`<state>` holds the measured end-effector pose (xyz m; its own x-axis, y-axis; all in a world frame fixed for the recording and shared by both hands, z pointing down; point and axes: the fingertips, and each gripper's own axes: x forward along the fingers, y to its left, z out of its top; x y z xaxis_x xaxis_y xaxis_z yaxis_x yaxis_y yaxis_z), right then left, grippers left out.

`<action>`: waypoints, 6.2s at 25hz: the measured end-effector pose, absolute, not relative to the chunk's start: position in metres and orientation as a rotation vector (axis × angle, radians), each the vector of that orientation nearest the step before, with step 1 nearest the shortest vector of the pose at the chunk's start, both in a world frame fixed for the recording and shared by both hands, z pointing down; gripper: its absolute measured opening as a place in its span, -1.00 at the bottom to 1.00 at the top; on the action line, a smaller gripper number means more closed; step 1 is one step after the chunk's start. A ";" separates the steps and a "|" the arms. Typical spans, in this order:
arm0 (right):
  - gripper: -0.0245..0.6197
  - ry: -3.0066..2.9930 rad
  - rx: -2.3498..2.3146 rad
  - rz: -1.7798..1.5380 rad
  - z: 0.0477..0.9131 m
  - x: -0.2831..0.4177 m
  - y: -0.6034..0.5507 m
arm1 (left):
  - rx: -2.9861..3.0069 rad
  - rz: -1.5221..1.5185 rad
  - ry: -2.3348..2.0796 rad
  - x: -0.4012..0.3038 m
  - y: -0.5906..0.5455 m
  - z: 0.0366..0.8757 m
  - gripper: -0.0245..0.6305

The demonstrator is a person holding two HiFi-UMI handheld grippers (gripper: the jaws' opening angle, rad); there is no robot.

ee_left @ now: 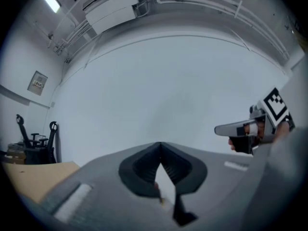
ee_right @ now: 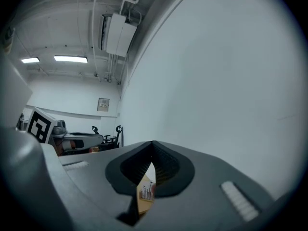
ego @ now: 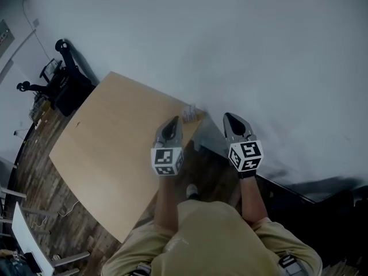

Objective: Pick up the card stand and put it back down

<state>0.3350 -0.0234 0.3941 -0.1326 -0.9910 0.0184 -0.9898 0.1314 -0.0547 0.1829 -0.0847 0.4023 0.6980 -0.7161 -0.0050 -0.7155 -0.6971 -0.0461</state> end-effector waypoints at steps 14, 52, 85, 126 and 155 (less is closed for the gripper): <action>-0.91 2.436 -2.080 -0.319 0.474 0.325 -0.163 | -3.072 -0.141 1.026 0.185 -0.218 0.483 -0.92; -0.91 2.531 -1.939 -0.880 0.700 0.370 -0.244 | -2.953 -1.040 -0.011 0.319 -0.311 0.802 -0.22; -0.91 2.619 -1.757 -0.412 0.484 0.267 -0.280 | -3.063 -0.720 0.715 0.193 -0.301 0.544 -0.70; -0.91 3.049 -0.693 -0.205 0.354 0.004 -0.334 | -2.007 -0.042 2.348 -0.090 -0.258 0.350 -0.72; -0.91 3.124 -0.260 -0.256 0.365 -0.051 -0.233 | -1.757 -0.069 2.569 -0.102 -0.140 0.360 -0.73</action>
